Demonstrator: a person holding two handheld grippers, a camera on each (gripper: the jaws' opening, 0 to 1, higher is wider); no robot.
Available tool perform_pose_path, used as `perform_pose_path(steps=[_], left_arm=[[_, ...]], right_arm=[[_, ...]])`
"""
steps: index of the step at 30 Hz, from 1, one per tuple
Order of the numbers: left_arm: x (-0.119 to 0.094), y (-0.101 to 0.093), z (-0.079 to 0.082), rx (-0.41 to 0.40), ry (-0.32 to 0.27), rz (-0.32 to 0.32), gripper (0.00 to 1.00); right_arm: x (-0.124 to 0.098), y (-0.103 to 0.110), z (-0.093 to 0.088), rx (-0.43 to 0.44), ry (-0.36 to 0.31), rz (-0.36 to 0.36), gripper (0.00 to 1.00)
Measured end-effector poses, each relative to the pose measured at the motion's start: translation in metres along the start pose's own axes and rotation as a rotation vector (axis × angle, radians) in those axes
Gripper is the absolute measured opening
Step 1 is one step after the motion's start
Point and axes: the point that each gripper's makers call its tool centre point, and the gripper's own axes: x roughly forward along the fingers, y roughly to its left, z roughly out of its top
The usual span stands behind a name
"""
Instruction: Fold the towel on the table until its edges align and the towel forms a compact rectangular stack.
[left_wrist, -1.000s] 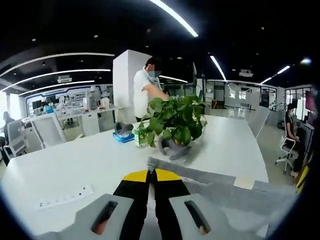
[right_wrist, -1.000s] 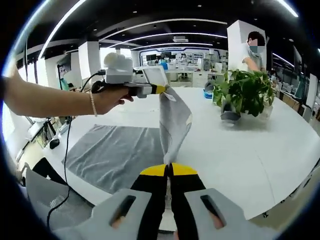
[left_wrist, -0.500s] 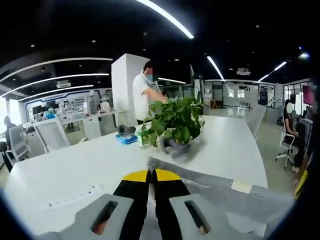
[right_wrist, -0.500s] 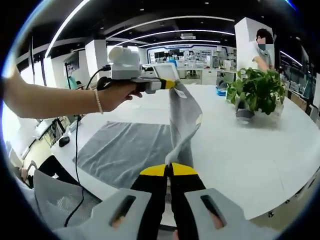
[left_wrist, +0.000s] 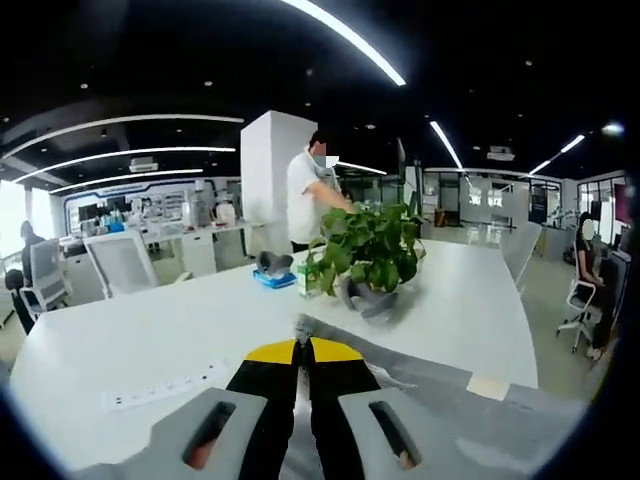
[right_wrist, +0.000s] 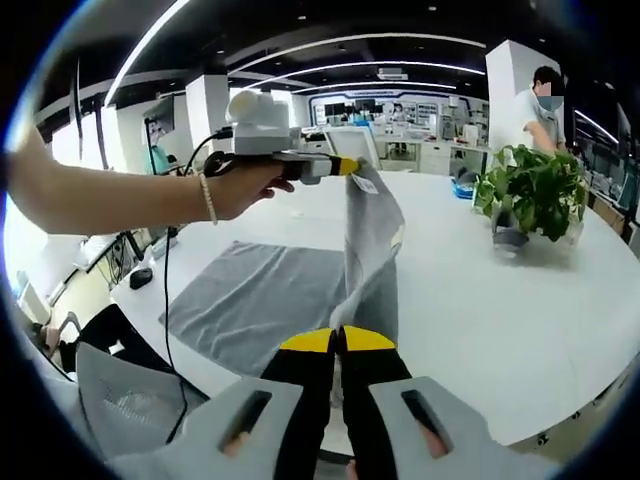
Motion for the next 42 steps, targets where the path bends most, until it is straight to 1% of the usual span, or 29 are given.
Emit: perform_pose_path(steps=[1,4,9,13,19,26,36,42], left_arm=[[-0.002,0.001,0.0,-0.003,-0.001,0.002,0.03],[-0.008,0.009,0.0,-0.049,-0.011,0.013,0.03],[-0.017,0.019,-0.004,-0.06,-0.005,0.027,0.03],[-0.028,0.028,-0.009,-0.057,0.0,0.039,0.03],[-0.042,0.042,-0.014,-0.063,0.006,0.055,0.03],[-0.059,0.054,-0.014,-0.063,-0.002,0.067,0.03],[-0.076,0.07,-0.018,-0.066,-0.004,0.082,0.03],[-0.085,0.082,-0.022,-0.079,-0.003,0.094,0.03]], right_arm=[[0.0,0.001,0.0,-0.002,-0.001,0.001,0.0],[0.003,0.009,0.004,-0.013,-0.006,0.009,0.0],[0.009,0.023,0.007,-0.02,-0.009,0.026,0.0],[0.012,0.033,0.007,-0.023,-0.005,0.034,0.0],[0.019,0.05,0.011,-0.031,-0.011,0.049,0.0],[0.03,0.068,0.018,-0.039,-0.021,0.066,0.0],[0.043,0.09,0.026,-0.048,-0.029,0.084,0.0],[0.049,0.102,0.026,-0.058,-0.025,0.097,0.0]])
